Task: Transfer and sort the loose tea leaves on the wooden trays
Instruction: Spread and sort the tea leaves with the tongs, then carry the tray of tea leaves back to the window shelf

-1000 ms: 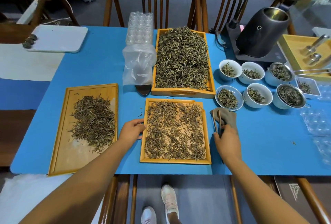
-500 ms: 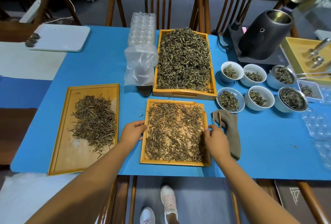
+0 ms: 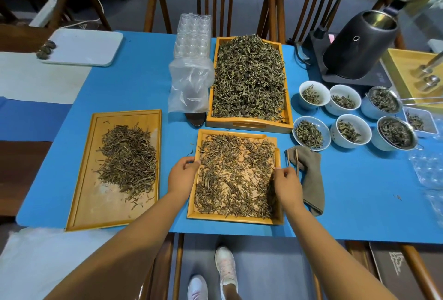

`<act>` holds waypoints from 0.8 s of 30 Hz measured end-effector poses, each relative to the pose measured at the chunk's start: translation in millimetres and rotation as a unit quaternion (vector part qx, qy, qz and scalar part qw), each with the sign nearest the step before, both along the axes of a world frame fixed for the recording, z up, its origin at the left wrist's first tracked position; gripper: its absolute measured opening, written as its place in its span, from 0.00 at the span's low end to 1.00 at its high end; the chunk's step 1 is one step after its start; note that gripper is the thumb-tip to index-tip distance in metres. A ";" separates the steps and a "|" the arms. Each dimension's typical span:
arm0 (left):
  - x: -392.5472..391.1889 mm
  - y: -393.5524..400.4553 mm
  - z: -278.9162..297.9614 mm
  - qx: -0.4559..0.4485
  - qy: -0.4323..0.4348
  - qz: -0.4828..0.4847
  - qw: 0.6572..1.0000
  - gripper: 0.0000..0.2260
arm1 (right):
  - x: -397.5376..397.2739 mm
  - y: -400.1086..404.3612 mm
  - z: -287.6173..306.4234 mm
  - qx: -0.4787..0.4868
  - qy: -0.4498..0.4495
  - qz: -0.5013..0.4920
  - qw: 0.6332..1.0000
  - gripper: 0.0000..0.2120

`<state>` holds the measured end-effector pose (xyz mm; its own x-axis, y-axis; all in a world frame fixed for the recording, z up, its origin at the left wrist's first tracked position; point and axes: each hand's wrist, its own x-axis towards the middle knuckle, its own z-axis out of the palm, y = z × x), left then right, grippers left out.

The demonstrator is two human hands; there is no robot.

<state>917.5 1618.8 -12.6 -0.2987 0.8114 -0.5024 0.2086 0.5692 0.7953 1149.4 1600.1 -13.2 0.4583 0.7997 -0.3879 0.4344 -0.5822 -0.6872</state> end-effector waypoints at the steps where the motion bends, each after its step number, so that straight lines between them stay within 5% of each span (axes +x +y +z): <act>1: 0.4 0.1 0.3 0.003 0.003 0.001 1.000 0.11 | 0.1 -0.2 0.4 -0.002 0.007 -0.006 1.000 0.10; 24: -15.8 23.2 46.2 0.070 -0.055 0.078 0.993 0.06 | -9.1 36.9 43.2 0.077 0.071 0.001 0.994 0.14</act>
